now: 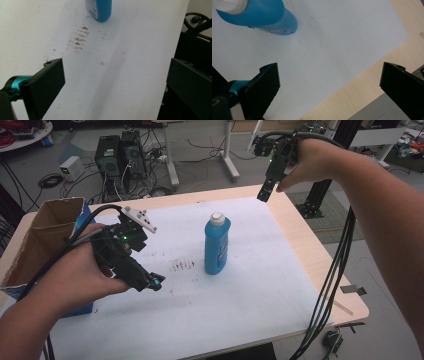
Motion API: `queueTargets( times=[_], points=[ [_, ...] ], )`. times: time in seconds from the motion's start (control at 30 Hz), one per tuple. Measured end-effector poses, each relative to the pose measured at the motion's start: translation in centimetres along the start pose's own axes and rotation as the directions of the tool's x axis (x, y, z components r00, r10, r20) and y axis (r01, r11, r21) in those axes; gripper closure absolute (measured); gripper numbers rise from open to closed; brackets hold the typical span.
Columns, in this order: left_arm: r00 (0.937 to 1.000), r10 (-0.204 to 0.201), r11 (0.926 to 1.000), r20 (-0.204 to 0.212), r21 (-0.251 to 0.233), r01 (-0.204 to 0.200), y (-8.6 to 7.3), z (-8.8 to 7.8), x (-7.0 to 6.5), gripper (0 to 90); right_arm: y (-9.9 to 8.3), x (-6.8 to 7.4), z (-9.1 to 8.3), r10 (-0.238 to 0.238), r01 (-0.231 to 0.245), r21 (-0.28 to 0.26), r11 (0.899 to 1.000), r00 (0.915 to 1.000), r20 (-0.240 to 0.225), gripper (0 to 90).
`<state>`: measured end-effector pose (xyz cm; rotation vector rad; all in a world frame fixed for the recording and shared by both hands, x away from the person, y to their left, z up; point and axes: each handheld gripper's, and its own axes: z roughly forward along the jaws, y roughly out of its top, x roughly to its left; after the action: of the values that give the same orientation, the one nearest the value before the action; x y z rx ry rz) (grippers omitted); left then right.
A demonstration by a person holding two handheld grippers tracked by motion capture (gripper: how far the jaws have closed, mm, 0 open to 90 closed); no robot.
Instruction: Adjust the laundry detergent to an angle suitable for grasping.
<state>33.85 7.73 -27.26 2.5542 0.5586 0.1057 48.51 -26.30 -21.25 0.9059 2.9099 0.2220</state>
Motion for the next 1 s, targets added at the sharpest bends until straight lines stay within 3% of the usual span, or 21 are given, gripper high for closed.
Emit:
queueTargets(
  times=[0.17,0.37,0.53,0.6,0.73,1.0],
  points=[
    [0.9981,-0.06,0.9969,0.007,-0.05,0.061,0.7,0.3,-0.1,1.8,-0.5,0.0,0.1,0.012,-0.012,-0.002,1.0,0.9999,-0.003,2.1],
    [0.9938,-0.111,0.9879,0.007,-0.108,0.111,1.5,0.4,-0.2,1.8,-0.5,0.1,0.4,0.008,-0.008,-0.001,1.0,0.9999,-0.008,2.1],
    [0.9867,-0.162,0.9737,0.003,-0.162,0.161,2.7,0.6,-0.2,1.7,-0.6,0.0,0.5,0.011,-0.011,0.002,1.0,0.9999,-0.009,2.1],
    [0.9856,-0.169,0.9698,0.0,-0.179,0.166,3.4,0.7,-0.4,1.7,-0.6,-0.1,0.6,0.007,-0.007,0.002,1.0,0.9999,-0.008,2.1],
    [0.9856,-0.169,0.9689,-0.005,-0.185,0.165,4.4,1.3,-0.7,1.7,-0.8,-0.2,0.7,0.014,-0.014,0.001,1.0,0.9998,-0.011,2.1],
    [0.9791,-0.203,0.9585,-0.02,-0.209,0.194,6.3,2.4,-1.0,1.7,-1.0,-0.1,1.3,0.019,-0.019,-0.003,1.0,0.9996,-0.02,2.1]
  ],
)
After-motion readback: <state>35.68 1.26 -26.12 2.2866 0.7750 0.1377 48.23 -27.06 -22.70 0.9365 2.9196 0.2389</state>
